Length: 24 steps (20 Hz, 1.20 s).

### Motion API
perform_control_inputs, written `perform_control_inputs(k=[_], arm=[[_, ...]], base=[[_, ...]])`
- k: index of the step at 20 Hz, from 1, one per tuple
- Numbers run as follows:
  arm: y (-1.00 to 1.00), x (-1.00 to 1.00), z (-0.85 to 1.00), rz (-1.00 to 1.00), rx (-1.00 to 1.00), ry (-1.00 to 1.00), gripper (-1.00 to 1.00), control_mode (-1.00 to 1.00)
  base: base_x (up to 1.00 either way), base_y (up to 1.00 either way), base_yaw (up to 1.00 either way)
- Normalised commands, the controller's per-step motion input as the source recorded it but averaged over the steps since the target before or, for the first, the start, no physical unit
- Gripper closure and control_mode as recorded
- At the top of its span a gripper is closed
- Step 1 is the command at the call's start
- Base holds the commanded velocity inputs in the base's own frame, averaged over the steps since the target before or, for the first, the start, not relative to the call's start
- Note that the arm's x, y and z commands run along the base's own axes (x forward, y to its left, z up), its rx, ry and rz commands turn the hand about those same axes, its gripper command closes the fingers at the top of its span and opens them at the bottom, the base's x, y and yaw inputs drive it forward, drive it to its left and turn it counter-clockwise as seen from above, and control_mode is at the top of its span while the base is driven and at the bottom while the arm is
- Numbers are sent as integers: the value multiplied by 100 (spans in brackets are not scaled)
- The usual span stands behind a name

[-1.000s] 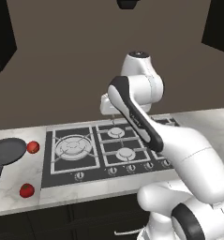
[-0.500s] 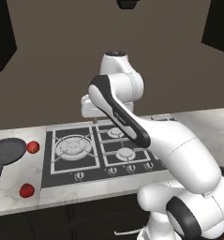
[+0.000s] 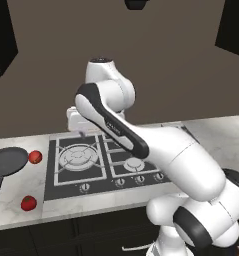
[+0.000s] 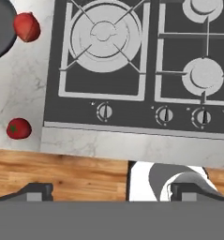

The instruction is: Place the pan on the rear right burner on the stove. Then place the tomato and the onion in the pan and turn on the rear right burner.

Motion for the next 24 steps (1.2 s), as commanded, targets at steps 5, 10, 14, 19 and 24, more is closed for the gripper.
perform_control_inputs(k=[5,10,14,19,24], arm=[[53,-12,-15,5,0,6,-100,-100],[56,-7,-14,4,0,7,-100,-100],[53,-2,-12,3,0,7,-100,-100],[57,0,-15,2,0,8,-100,-100],[52,0,-20,2,0,5,-100,-100]], base=[[0,0,0],[0,0,0],[0,0,0],[0,0,0],[0,0,0]])
